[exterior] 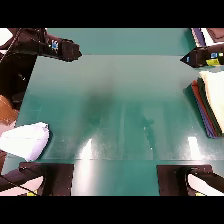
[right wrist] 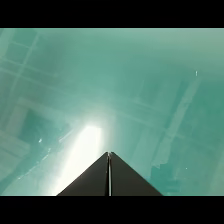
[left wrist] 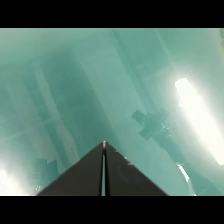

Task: Fold the shirts.

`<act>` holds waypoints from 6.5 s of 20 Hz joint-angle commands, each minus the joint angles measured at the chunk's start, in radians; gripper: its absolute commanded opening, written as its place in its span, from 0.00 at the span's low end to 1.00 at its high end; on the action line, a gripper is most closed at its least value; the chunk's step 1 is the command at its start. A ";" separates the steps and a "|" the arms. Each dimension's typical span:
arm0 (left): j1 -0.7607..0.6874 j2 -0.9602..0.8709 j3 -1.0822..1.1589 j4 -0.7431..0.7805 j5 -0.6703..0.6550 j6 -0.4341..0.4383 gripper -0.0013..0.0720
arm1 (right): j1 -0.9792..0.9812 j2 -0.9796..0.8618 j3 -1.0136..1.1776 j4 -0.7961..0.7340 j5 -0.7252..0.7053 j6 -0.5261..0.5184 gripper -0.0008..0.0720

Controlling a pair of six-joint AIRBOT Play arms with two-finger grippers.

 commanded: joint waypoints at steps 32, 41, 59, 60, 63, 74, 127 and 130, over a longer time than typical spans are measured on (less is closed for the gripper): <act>0.315 0.460 -1.029 0.459 -0.241 -0.169 0.05 | -0.001 0.000 0.001 -0.005 0.009 0.000 0.04; 0.314 0.503 -0.159 0.079 -0.265 -0.145 0.05 | -0.001 0.177 0.001 -0.005 -0.203 0.000 0.03; -0.486 -0.174 0.003 0.138 -0.101 0.000 0.75 | -0.108 0.053 0.302 -0.004 0.023 0.001 0.03; -0.454 -0.169 0.004 0.176 -0.101 -0.008 0.75 | -0.108 0.047 0.302 -0.004 0.039 0.001 0.03; -0.263 -0.156 0.001 0.247 -0.153 -0.055 0.75 | -0.107 0.026 0.302 -0.004 0.071 0.001 0.03; 0.071 -0.156 -0.526 -0.057 -0.079 0.002 0.75 | -0.079 -0.013 0.301 0.000 0.081 0.001 0.03; 0.112 0.516 0.067 -0.071 -0.014 0.045 0.05 | -0.013 0.277 0.202 0.015 -0.018 -0.051 0.03; 0.112 0.515 0.122 -0.071 -0.041 0.045 0.05 | -0.013 0.243 0.327 -0.033 0.024 -0.016 0.03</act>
